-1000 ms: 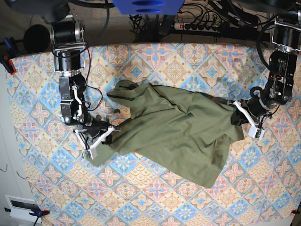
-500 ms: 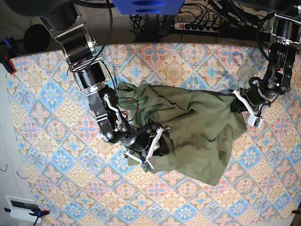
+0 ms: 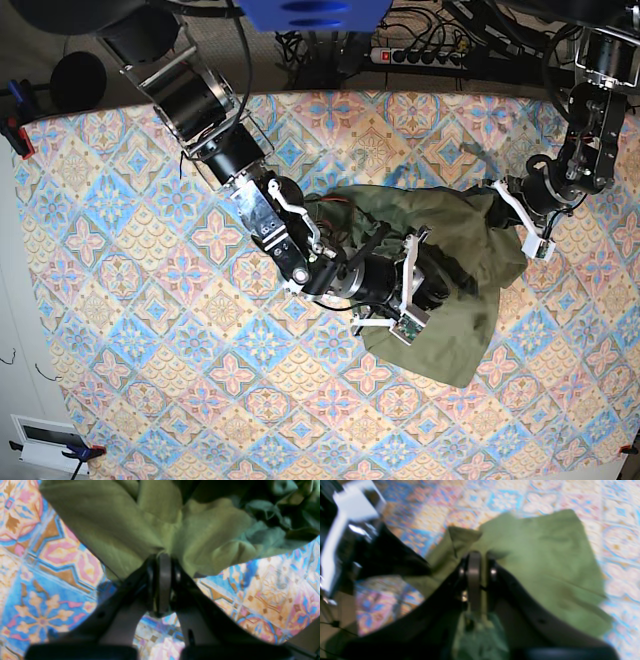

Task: Layout the t-shirt on the table in an organized manner, then fold the t-shirt properly
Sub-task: 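Reach the right gripper into the t-shirt middle and grasp fabric, then drag the grasped fabric with the right gripper away from the left gripper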

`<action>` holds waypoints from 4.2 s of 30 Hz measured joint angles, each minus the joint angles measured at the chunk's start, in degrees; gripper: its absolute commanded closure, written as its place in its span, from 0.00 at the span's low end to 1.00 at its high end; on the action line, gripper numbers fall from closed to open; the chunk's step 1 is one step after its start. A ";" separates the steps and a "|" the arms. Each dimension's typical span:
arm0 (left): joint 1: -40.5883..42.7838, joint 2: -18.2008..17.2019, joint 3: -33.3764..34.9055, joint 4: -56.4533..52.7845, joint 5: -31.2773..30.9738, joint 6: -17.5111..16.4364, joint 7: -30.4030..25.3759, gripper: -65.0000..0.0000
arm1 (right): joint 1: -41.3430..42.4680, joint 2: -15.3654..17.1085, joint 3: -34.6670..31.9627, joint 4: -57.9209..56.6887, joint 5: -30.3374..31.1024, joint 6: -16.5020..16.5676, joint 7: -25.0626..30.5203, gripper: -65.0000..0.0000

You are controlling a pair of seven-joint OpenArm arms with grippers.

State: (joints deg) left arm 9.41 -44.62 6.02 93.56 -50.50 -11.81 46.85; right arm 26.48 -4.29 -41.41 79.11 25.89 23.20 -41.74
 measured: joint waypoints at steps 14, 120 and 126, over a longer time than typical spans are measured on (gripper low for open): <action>-0.04 0.17 0.00 0.00 -0.24 -0.04 -0.42 1.00 | -7.63 13.25 9.77 6.82 1.53 -7.39 -3.30 0.66; 3.63 1.77 -10.86 4.28 5.07 -0.02 0.31 1.00 | -48.65 24.48 29.83 21.09 14.91 -7.87 -5.16 0.50; 3.63 1.77 -10.86 4.28 5.07 -0.04 0.31 1.00 | -49.07 24.48 29.83 21.14 15.13 -7.87 -4.94 0.50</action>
State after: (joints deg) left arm 13.04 -42.85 -4.84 97.84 -45.43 -11.86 47.16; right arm -22.59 20.18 -11.57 100.25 41.01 15.33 -46.68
